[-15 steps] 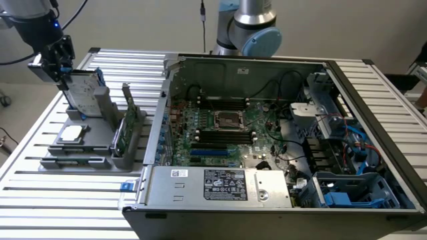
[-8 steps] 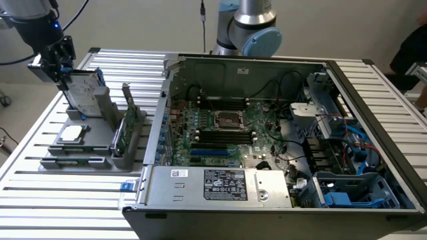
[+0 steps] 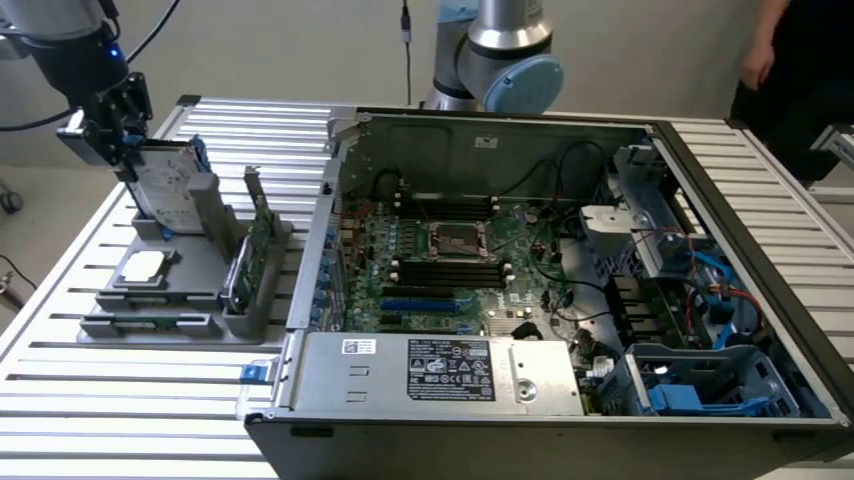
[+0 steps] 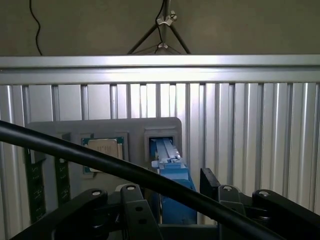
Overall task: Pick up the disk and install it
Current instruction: 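Pick up the disk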
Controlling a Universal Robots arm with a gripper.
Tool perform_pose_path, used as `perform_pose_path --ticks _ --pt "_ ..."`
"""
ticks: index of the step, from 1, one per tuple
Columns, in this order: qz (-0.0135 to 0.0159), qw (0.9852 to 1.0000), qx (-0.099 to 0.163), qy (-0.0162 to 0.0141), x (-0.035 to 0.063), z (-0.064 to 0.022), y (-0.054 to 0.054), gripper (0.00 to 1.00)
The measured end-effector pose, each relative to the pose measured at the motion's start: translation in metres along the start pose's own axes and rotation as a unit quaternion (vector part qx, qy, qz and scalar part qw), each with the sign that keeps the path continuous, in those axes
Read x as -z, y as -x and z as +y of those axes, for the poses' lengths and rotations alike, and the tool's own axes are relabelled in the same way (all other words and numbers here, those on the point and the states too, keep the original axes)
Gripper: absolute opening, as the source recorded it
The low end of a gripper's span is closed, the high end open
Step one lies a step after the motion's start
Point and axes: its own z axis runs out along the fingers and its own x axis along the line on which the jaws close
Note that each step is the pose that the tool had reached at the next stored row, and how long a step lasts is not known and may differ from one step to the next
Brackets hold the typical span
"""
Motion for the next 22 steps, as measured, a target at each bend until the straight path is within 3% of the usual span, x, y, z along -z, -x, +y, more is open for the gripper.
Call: perform_pose_path --ticks 5,7,14,15,22 --pt "0.0000 1.0000 0.000 0.0000 -0.0004 -0.0002 0.0004 0.54" --pt "0.0000 1.0000 0.000 0.0000 -0.0005 -0.0004 0.0005 0.45" --pt "0.0003 1.0000 0.000 0.0000 -0.0005 -0.0013 0.0005 0.43" --pt "0.0004 1.0000 0.000 0.0000 -0.0005 -0.0013 0.0005 0.36" --pt "0.0007 1.0000 0.000 0.0000 -0.0005 -0.0014 -0.0007 0.36"
